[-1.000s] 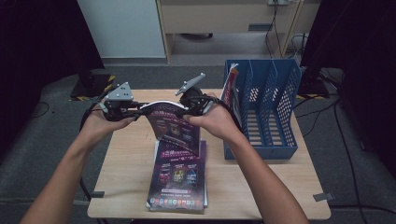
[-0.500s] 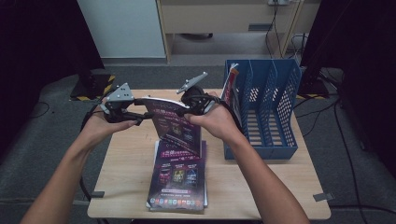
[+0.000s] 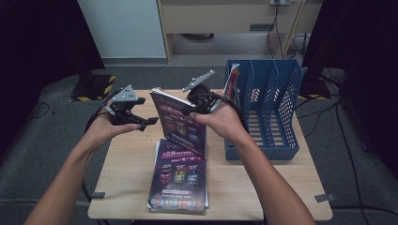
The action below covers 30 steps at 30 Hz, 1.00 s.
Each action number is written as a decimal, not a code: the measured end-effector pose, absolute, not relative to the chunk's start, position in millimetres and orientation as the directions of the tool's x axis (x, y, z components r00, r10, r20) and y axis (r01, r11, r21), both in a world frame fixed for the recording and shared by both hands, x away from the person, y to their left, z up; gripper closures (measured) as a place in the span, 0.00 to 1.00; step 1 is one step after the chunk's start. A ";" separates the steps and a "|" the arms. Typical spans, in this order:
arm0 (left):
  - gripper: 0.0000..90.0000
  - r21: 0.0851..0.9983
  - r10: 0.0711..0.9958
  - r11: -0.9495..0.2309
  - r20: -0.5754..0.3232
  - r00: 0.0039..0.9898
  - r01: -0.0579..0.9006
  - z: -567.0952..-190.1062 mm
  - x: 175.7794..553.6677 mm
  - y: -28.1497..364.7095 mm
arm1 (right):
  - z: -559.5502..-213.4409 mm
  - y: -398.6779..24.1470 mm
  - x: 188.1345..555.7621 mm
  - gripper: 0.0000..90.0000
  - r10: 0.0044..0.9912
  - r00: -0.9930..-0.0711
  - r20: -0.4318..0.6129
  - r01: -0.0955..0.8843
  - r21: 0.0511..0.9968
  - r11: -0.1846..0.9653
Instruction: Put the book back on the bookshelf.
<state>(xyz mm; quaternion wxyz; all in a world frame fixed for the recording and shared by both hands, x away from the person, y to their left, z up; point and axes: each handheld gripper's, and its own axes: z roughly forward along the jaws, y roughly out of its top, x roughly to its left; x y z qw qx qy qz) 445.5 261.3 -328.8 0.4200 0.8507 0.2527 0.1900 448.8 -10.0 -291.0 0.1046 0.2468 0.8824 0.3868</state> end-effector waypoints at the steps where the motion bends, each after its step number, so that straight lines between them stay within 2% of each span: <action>1: 0.08 0.810 0.588 -0.520 0.109 0.801 0.272 -329.4 445.7 260.9 | -290.9 -10.4 448.6 0.92 0.516 -0.857 0.004 0.352 0.735 0.580; 21: 0.05 0.805 0.595 -0.512 0.081 0.800 0.299 -342.1 441.8 258.8 | -272.4 -24.3 438.4 0.92 0.533 -0.846 -0.003 0.351 0.749 0.562; 30: 0.04 0.809 0.614 -0.498 0.077 0.785 0.311 -366.9 428.1 262.4 | -269.9 -40.9 420.6 0.92 0.539 -0.842 -0.001 0.349 0.760 0.547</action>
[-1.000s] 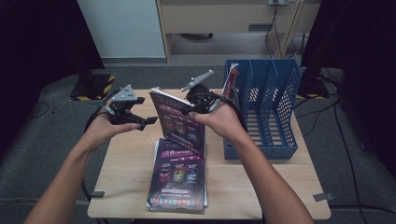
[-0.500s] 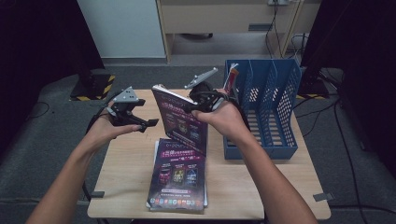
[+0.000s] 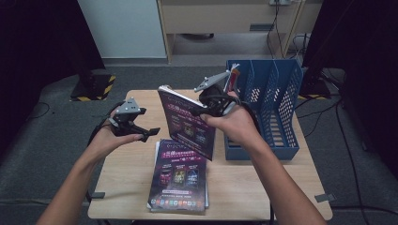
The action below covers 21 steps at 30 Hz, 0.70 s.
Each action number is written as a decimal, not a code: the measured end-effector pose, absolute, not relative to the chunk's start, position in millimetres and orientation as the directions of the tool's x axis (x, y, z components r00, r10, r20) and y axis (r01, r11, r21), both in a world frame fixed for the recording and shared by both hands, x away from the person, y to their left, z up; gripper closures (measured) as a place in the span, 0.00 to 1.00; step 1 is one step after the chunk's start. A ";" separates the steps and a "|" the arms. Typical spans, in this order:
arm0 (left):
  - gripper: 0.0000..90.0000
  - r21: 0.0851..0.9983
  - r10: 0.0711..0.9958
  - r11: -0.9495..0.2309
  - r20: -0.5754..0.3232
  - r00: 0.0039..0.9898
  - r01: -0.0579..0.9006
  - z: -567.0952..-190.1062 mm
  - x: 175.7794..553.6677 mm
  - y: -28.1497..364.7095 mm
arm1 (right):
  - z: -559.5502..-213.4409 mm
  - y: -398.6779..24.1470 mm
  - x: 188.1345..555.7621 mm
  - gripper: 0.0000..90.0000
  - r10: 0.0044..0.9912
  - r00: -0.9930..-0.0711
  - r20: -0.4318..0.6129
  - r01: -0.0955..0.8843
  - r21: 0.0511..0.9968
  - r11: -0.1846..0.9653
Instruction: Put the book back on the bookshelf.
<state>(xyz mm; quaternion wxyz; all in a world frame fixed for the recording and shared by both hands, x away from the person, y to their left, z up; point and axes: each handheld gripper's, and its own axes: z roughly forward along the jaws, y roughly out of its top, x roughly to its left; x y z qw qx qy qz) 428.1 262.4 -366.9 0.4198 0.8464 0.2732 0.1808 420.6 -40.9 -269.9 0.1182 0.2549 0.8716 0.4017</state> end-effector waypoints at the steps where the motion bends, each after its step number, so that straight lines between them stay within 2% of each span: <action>1: 0.04 0.807 0.618 -0.500 0.078 0.783 0.314 -370.6 426.7 263.1 | -270.3 -43.0 418.4 0.92 0.539 -0.842 -0.003 0.347 0.762 0.546; 16: 0.04 0.776 0.650 -0.506 0.056 0.758 0.376 -419.5 424.3 268.8 | -265.2 -82.8 391.9 0.92 0.535 -0.844 0.013 0.343 0.781 0.522; 21: 0.04 0.775 0.651 -0.512 0.067 0.757 0.372 -426.3 423.8 266.0 | -264.9 -94.6 383.9 0.92 0.535 -0.845 0.004 0.339 0.777 0.530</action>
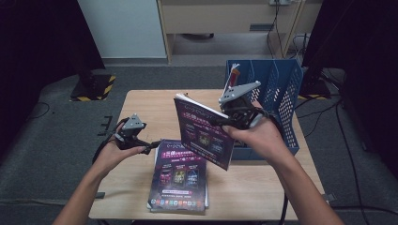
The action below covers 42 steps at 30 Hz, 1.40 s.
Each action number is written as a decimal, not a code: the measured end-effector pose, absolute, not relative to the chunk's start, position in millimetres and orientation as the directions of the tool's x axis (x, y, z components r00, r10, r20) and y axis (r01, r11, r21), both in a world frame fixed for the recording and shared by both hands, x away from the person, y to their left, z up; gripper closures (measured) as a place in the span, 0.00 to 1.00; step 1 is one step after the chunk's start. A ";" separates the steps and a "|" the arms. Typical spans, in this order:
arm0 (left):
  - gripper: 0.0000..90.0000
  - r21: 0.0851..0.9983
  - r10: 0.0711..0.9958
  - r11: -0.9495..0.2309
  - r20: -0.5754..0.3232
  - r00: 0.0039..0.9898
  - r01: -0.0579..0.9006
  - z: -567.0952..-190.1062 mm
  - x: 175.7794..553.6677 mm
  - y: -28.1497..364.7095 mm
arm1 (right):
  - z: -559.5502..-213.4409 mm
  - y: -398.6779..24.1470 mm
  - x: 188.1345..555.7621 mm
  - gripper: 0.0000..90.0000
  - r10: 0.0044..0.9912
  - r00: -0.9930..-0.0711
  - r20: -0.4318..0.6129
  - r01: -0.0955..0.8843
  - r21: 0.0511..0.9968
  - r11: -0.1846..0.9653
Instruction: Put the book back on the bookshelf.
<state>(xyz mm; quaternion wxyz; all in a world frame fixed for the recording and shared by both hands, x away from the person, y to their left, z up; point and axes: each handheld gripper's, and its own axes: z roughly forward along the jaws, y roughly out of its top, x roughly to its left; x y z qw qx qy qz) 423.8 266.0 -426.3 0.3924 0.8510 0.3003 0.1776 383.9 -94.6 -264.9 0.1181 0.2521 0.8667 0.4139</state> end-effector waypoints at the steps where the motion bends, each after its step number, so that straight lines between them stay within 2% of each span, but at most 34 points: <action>1: 0.04 0.773 0.649 -0.514 0.068 0.758 0.371 -427.2 423.6 265.5 | -265.0 -96.9 382.6 0.92 0.539 -0.842 0.004 0.342 0.777 0.528; 21: 0.04 0.759 0.643 -0.530 0.067 0.763 0.380 -436.3 422.4 262.1 | -271.2 -140.9 354.2 0.92 0.531 -0.847 0.013 0.349 0.767 0.539; 42: 0.04 0.755 0.639 -0.535 0.067 0.766 0.380 -439.2 423.2 258.5 | -274.7 -174.7 367.5 0.92 0.460 -0.888 0.032 0.320 0.760 0.566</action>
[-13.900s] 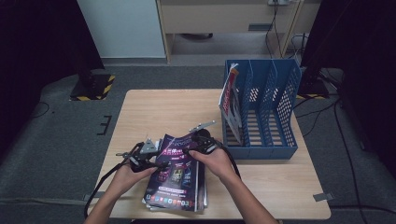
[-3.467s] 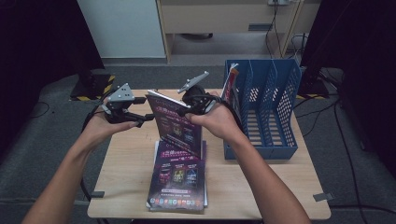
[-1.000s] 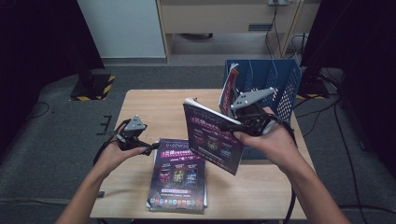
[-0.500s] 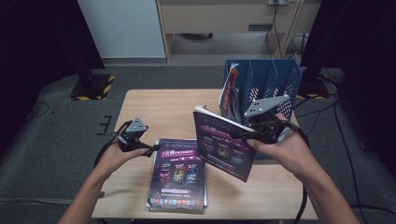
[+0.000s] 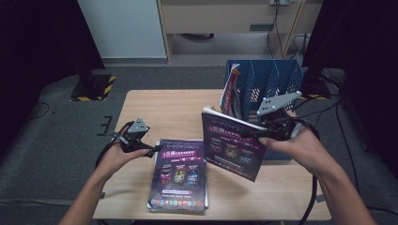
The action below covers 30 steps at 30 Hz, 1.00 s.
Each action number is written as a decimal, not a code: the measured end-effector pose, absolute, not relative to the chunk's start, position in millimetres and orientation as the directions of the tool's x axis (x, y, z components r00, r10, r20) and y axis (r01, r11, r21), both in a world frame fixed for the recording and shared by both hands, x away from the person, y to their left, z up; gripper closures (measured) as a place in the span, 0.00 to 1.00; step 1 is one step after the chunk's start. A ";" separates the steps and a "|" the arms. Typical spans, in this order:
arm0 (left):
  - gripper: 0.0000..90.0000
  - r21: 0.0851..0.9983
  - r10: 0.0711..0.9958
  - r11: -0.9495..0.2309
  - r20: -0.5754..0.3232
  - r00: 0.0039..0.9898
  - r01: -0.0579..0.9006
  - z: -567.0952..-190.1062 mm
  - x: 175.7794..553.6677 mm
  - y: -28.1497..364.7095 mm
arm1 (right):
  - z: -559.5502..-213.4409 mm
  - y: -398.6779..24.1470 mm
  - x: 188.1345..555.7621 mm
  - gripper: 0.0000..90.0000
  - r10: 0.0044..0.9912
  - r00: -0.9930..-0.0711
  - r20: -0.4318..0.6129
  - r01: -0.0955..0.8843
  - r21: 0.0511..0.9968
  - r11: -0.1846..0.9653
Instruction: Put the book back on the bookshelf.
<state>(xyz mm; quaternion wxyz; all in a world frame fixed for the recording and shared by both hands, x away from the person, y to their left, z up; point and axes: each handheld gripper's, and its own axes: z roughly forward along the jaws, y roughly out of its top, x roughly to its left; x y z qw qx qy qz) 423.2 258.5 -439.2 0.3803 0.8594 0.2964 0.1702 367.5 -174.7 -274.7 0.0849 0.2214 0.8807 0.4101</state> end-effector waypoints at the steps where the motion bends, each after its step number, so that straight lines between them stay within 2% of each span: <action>1: 0.04 0.755 0.639 -0.534 0.067 0.766 0.380 -439.2 423.1 258.6 | -275.4 -176.3 368.8 0.92 0.461 -0.887 0.034 0.322 0.760 0.564; 18: 0.05 0.746 0.644 -0.535 0.058 0.763 0.395 -451.5 421.1 262.8 | -284.4 -197.5 373.9 0.92 0.453 -0.891 0.035 0.323 0.749 0.579; 30: 0.04 0.730 0.640 -0.551 0.058 0.766 0.405 -458.3 419.5 257.5 | -284.9 -239.9 360.2 0.92 0.495 -0.868 0.025 0.345 0.748 0.567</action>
